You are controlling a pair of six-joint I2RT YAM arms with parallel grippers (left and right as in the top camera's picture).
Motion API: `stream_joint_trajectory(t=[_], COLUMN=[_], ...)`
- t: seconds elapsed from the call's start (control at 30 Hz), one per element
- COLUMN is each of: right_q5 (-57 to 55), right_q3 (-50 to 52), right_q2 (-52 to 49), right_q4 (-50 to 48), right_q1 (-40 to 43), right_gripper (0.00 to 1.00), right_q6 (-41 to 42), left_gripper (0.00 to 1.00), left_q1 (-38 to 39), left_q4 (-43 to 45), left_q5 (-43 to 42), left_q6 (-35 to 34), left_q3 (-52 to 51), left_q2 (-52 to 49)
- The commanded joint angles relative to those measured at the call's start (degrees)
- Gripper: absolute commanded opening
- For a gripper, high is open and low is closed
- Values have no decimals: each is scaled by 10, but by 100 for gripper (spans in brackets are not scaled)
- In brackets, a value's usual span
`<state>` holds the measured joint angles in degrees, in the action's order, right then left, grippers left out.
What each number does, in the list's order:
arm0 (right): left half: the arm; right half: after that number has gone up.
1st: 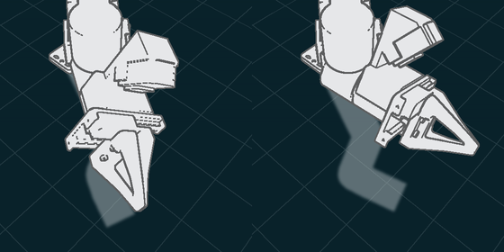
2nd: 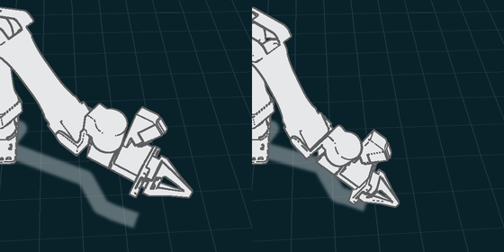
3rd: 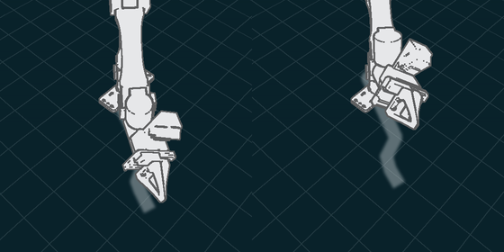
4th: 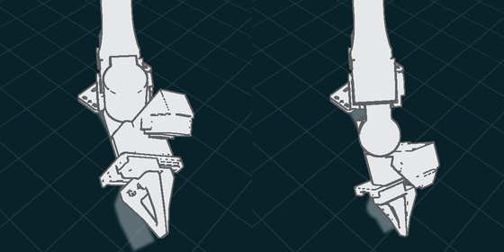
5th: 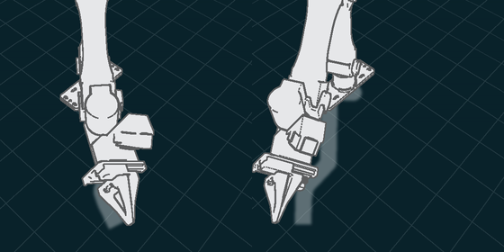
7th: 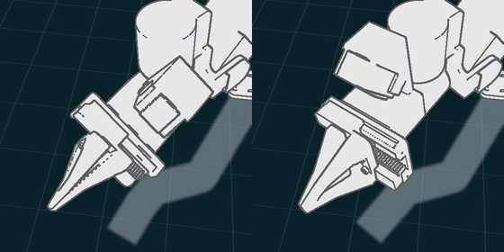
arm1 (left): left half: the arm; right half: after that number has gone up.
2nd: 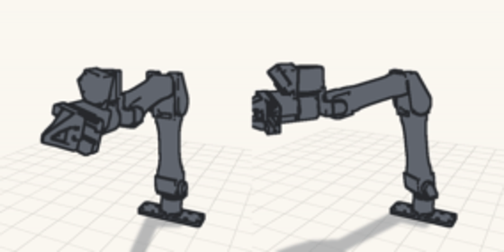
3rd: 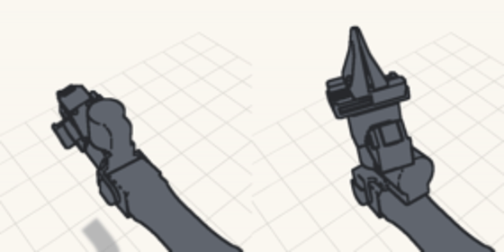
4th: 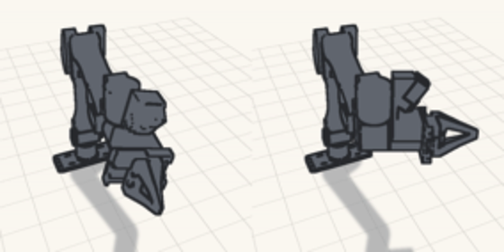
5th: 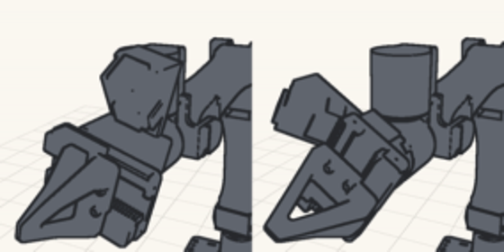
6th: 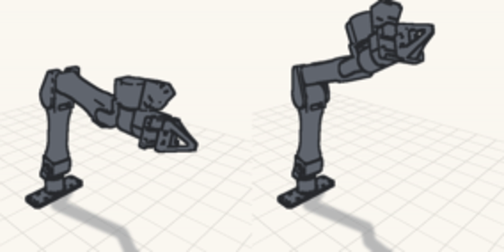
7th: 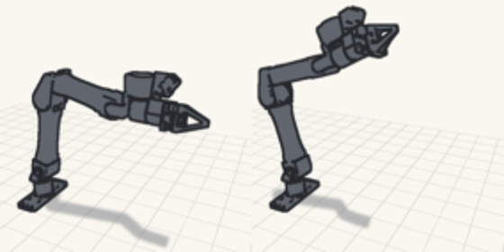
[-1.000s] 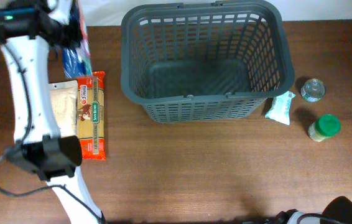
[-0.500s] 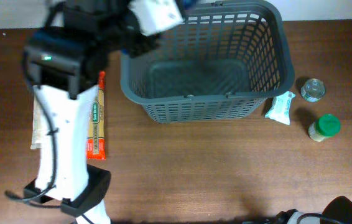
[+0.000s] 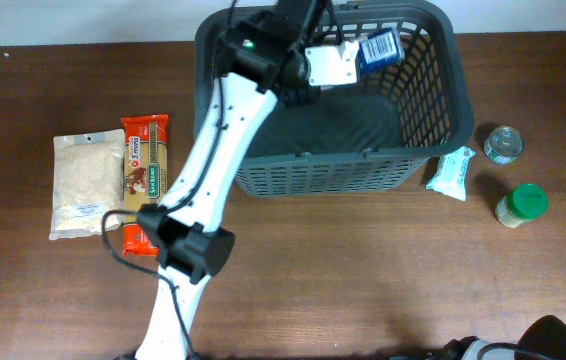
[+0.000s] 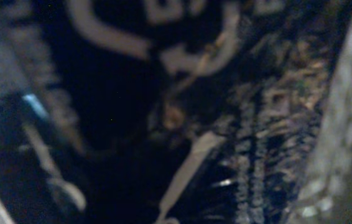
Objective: Pack container
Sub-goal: 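Carry the blue box into the basket and release it, then grasp the red spaghetti packet with the left gripper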
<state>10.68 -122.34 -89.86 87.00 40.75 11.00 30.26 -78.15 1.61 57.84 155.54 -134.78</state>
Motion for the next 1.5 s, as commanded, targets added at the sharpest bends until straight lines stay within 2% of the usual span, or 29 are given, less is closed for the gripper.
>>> stream_joint_trajectory(t=[0.0, 0.3, 0.37, 0.47, 0.53, 0.57, 0.67, 0.8, 1.1, 1.3, 1.4, 1.47], right_q5=[7, 7, 7, 7, 7, 7, 7, 7, 7, 7, 7, 7], right_q3=[-2, -2, -2, -2, -2, -2, -2, -2, -2, -2, -2, -2], right_q2=[-2, -2, -2, -2, -2, -2, -2, -2, -2, -2, -2, -2], right_q4=[1, 1, 1, 1, 1, 1, 1, 1, 1, 1, 1, 1], right_q1=[2, 2, 2, 2, 2, 2, 2, 2, 2, 2, 2, 2], right_gripper=[99, 98, 99, 99, 99, 99, 99, 99, 99, 99, 99, 99], right_q6=[4, 4, 4, 4, 4, 4, 4, 4, 4, 4, 4, 4], left_gripper=[2, 2, 12, 38, 66, 75, 94, 99, 94, 89, 90, 94], left_q1=[10, 3, 0, 0, 0, 0, -6, -14, -62, -186, -267, -316], left_q4=[7, 62, 71, 75, 75, 78, 90, 87, 57, 24, -31, -42], left_q5=[10, 14, 23, 46, 52, 54, 57, 58, 84, 87, 85, 52], left_q6=[10, 10, 9, 1, -34, -62, -135, -153, -221, -309, -389, -423], left_q3=[5, -85, -106, -116, -116, -116, -116, -115, -116, -150, -214, -292], left_q2=[-8, -35, -35, -35, -29, -23, 6, 65, 259, 338, 343, 342])
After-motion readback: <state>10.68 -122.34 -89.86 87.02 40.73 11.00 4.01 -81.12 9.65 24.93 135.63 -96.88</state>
